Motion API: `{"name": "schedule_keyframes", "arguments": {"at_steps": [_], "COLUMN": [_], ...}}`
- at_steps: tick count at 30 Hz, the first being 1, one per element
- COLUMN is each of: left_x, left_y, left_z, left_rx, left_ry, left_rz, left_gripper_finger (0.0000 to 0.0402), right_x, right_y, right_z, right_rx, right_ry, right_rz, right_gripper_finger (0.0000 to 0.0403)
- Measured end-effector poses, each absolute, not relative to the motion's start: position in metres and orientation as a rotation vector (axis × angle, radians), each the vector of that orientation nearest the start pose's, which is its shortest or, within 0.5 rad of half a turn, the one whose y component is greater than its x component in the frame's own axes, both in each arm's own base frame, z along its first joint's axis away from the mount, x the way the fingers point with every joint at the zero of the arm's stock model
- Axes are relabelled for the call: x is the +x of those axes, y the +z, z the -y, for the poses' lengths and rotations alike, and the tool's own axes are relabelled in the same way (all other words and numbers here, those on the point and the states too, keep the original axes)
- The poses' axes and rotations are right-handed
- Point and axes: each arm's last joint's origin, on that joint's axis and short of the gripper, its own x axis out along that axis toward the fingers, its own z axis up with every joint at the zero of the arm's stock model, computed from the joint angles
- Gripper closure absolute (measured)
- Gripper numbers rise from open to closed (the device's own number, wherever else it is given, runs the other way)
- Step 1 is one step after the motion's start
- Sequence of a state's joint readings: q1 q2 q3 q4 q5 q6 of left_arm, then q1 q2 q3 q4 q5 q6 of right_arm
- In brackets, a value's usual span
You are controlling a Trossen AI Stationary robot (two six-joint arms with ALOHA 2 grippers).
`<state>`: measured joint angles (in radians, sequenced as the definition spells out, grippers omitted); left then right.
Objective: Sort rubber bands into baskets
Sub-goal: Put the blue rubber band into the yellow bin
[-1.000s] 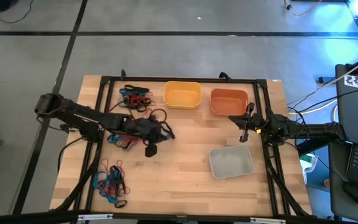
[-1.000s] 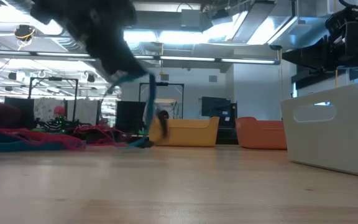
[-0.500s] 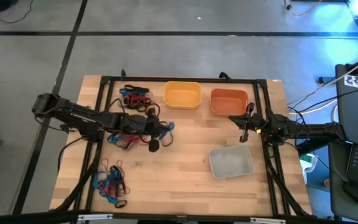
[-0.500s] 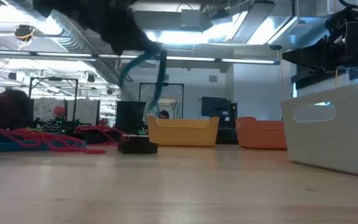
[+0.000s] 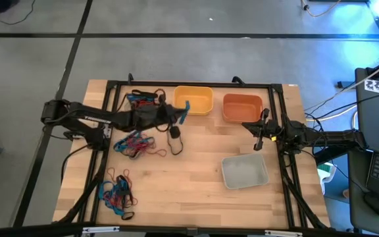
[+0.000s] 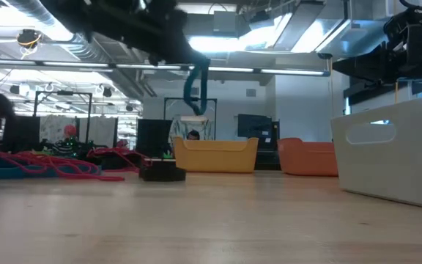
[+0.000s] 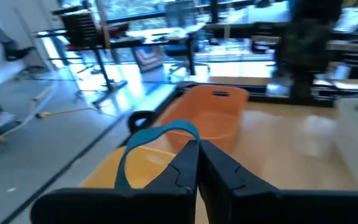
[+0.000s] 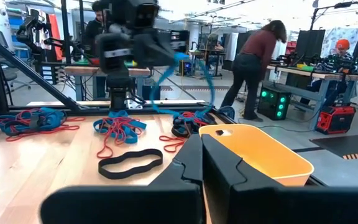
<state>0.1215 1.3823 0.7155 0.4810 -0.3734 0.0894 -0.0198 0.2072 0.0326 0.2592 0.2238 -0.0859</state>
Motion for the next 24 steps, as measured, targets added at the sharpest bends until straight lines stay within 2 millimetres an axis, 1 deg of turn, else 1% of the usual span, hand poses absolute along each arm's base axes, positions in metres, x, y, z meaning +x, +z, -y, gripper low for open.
{"name": "schedule_keyframes", "arguments": {"at_steps": [5,11,16,20,24], "left_x": [0.295,0.308,0.320,0.324,0.325], "left_y": [0.235,0.232,0.221,0.205,0.196], "left_z": [-0.074,-0.107,-0.129,-0.143,-0.148], "left_rx": [0.130,0.119,0.112,0.112,0.115], "left_ry": [0.576,0.661,0.699,0.725,0.733], "left_rz": [-0.174,-0.198,-0.252,-0.306,-0.338], "left_gripper_finger": [0.0398,0.0399,0.0396,0.0395,0.0394], "right_x": [0.109,0.109,0.109,0.109,0.109], "right_y": [0.182,0.182,0.182,0.182,0.182], "right_z": [0.009,0.009,0.009,0.009,0.009], "right_rx": [-0.076,-0.075,-0.075,-0.075,-0.075], "right_ry": [-0.247,-0.251,-0.257,-0.258,-0.258], "right_rz": [0.074,0.074,0.073,0.073,0.072], "right_gripper_finger": [0.0397,0.0397,0.0397,0.0397,0.0397]}}
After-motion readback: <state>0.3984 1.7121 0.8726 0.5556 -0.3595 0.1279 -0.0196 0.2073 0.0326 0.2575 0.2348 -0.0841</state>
